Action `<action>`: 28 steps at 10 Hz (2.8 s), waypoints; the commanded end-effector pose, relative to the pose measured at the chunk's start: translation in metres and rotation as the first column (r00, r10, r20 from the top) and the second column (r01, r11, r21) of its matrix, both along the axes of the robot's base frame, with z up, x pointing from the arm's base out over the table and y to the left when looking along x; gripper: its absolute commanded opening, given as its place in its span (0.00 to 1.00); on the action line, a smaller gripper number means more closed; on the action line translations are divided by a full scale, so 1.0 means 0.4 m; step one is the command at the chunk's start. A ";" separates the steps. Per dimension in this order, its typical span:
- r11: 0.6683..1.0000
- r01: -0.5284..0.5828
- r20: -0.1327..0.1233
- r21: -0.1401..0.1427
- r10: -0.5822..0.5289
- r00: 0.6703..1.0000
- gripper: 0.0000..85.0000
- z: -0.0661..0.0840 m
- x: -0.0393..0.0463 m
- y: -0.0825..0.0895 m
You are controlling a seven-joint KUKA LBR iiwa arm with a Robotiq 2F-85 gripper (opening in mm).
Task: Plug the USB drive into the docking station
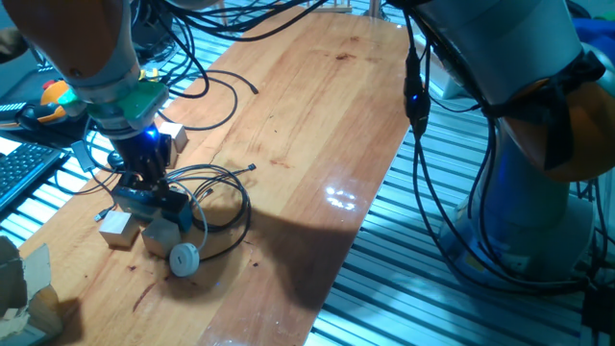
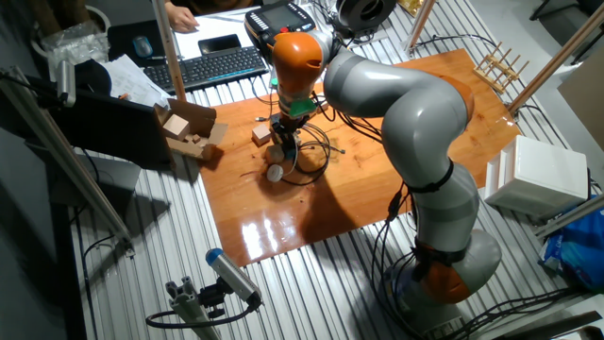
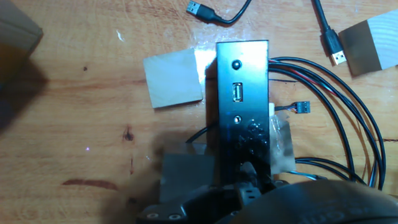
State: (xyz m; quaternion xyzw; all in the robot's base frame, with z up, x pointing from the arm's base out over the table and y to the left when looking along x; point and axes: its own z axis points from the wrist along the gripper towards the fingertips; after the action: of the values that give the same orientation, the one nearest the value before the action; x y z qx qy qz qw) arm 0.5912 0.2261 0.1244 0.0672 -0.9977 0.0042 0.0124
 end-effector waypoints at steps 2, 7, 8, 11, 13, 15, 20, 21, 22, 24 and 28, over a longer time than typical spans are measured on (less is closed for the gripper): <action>1.000 -0.001 0.000 -0.001 0.001 1.000 0.00 0.006 -0.005 0.006; 1.000 -0.006 0.008 -0.010 0.006 1.000 0.00 0.005 -0.004 0.003; 1.000 -0.007 0.008 -0.007 0.007 1.000 0.00 0.001 -0.003 -0.001; 1.000 -0.009 0.008 -0.001 0.009 1.000 0.00 -0.002 -0.005 -0.002; 1.000 -0.013 0.004 0.004 0.013 1.000 0.00 0.000 -0.008 0.000; 1.000 -0.013 0.009 -0.002 0.013 1.000 0.00 -0.003 -0.008 -0.001; 1.000 -0.010 0.003 -0.005 0.010 1.000 0.00 -0.008 -0.006 -0.002; 1.000 -0.009 0.003 -0.005 0.009 1.000 0.00 -0.011 -0.005 -0.002; 1.000 -0.007 0.004 -0.005 0.007 1.000 0.00 -0.015 -0.005 -0.002; 1.000 -0.006 0.006 -0.005 0.006 1.000 0.00 -0.017 -0.003 -0.002; 1.000 0.002 0.015 -0.008 -0.002 1.000 0.00 -0.030 0.001 -0.001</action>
State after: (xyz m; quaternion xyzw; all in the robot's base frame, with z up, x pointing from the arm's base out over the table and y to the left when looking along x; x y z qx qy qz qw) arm 0.5921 0.2260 0.1130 0.0662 -0.9978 0.0092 0.0038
